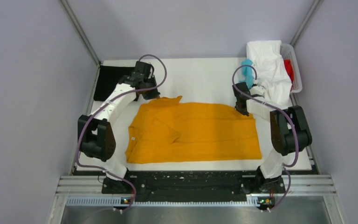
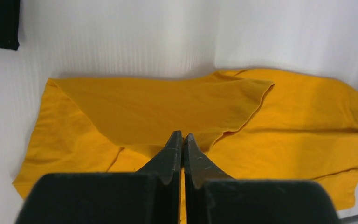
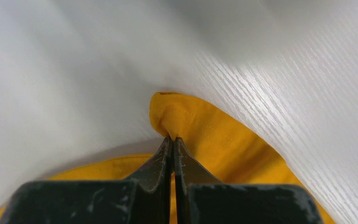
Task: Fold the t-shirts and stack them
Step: Fold the other side of the tshirt into a rectangle
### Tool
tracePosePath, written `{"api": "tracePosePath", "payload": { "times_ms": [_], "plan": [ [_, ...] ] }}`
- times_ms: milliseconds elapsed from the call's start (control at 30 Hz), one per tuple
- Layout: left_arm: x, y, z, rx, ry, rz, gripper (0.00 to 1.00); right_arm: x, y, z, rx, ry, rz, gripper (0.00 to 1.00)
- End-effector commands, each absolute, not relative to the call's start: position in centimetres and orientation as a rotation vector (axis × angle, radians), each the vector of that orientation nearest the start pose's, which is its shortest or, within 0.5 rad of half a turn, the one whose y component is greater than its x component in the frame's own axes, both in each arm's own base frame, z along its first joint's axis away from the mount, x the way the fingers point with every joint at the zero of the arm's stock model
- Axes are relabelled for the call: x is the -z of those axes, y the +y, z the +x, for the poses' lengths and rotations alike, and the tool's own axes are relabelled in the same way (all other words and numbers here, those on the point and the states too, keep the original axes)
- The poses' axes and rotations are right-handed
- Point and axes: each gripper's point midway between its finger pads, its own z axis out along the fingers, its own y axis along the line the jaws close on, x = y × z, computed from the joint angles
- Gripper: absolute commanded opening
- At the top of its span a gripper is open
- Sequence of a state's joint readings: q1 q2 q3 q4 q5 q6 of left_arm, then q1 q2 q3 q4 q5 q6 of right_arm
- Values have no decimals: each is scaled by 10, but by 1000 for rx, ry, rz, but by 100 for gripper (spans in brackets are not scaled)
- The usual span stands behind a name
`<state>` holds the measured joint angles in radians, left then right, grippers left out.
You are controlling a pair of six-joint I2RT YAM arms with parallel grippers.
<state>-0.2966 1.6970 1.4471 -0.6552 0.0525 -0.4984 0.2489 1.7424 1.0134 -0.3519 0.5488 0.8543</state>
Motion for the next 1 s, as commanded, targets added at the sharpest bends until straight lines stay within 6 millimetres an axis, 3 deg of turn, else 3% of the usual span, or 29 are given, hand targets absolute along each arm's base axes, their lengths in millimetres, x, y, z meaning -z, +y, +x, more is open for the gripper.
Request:
{"api": "tracePosePath", "payload": {
  "times_ms": [0, 333, 700, 967],
  "plan": [
    [-170, -157, 385, 469, 2459, -203, 0, -59, 40, 373, 215, 2277, 737, 0],
    [-165, -146, 331, 514, 2460, -244, 0, -85, 54, 338, 162, 2257, 595, 0],
    [-177, -134, 268, 585, 2415, -328, 0, -110, 56, 305, 78, 2231, 475, 0],
    [-170, -120, 235, 575, 2417, -395, 0, -111, 61, 293, 31, 2260, 401, 0]
  ]
}}
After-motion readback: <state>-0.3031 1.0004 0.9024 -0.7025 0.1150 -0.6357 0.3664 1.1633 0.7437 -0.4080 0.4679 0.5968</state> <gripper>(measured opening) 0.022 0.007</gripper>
